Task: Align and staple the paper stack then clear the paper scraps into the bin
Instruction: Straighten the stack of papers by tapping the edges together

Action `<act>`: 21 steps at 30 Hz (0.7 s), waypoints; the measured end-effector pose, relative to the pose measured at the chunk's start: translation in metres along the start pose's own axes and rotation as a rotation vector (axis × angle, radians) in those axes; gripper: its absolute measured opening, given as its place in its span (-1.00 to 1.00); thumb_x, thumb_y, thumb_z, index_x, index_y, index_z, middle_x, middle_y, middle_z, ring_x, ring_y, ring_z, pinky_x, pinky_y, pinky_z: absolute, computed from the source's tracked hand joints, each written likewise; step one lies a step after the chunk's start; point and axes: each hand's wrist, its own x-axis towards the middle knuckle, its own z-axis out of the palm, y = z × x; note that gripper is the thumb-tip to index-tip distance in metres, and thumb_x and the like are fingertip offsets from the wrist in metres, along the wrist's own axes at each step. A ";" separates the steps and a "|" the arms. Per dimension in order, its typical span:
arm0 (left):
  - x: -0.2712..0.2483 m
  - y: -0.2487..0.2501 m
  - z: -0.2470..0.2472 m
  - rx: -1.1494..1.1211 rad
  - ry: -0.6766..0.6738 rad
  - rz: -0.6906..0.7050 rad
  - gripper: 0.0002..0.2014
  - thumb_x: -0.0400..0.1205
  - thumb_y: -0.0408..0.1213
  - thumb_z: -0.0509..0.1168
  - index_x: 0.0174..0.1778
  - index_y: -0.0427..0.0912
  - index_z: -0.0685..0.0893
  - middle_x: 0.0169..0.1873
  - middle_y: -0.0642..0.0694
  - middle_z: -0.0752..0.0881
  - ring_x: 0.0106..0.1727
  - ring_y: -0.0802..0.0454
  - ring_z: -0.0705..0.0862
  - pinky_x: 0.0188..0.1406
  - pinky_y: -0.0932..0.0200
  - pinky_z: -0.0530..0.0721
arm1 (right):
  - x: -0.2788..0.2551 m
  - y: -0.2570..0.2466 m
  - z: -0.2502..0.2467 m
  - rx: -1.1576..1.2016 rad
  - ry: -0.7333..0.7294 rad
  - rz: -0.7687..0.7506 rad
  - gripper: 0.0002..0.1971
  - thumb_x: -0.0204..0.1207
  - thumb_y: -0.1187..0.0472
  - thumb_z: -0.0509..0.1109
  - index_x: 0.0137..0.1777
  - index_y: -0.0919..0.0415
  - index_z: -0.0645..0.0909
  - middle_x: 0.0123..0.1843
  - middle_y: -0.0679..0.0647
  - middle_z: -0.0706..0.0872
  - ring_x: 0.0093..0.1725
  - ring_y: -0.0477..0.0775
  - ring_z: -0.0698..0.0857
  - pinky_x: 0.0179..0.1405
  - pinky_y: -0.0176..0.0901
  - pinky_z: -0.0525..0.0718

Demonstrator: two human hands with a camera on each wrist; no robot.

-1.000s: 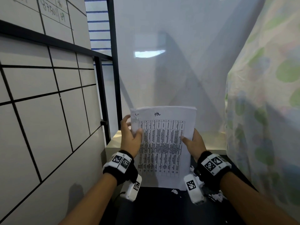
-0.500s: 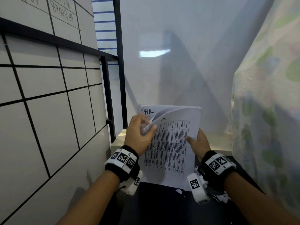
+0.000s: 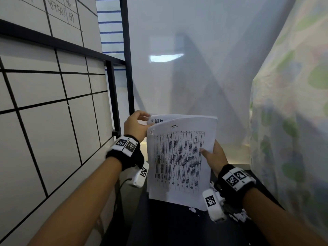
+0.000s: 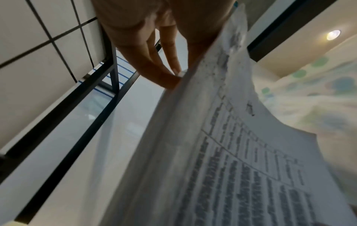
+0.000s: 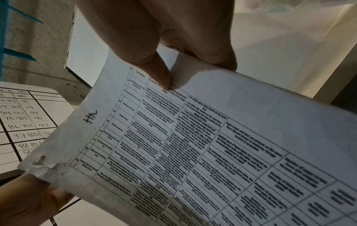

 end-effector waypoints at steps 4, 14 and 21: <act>0.006 0.007 -0.004 0.043 -0.009 0.071 -0.80 0.44 -0.29 0.53 -0.09 -0.18 0.68 -0.37 0.07 0.62 -0.48 0.16 0.56 -0.71 0.45 0.61 | 0.002 0.000 -0.001 -0.002 0.005 -0.006 -0.57 0.54 0.42 0.33 0.41 0.29 0.43 0.33 0.27 0.63 0.32 0.29 0.60 0.37 0.31 0.56; 0.009 0.006 -0.006 0.160 0.021 0.234 -0.88 0.60 -0.33 0.35 -0.01 -0.23 0.76 -0.29 -0.03 0.66 -0.43 0.19 0.56 -0.58 0.60 0.61 | 0.003 -0.001 0.000 -0.004 -0.010 0.001 -0.56 0.55 0.43 0.31 0.43 0.29 0.40 0.35 0.29 0.61 0.34 0.31 0.58 0.38 0.32 0.54; 0.014 0.000 -0.003 0.035 0.004 0.058 -0.83 0.66 -0.38 0.24 0.06 -0.35 0.70 -0.15 -0.05 0.64 -0.04 -0.02 0.58 0.03 0.11 0.61 | 0.001 -0.006 -0.001 0.008 -0.040 0.020 -0.56 0.56 0.45 0.29 0.44 0.29 0.39 0.36 0.29 0.60 0.34 0.29 0.58 0.40 0.29 0.53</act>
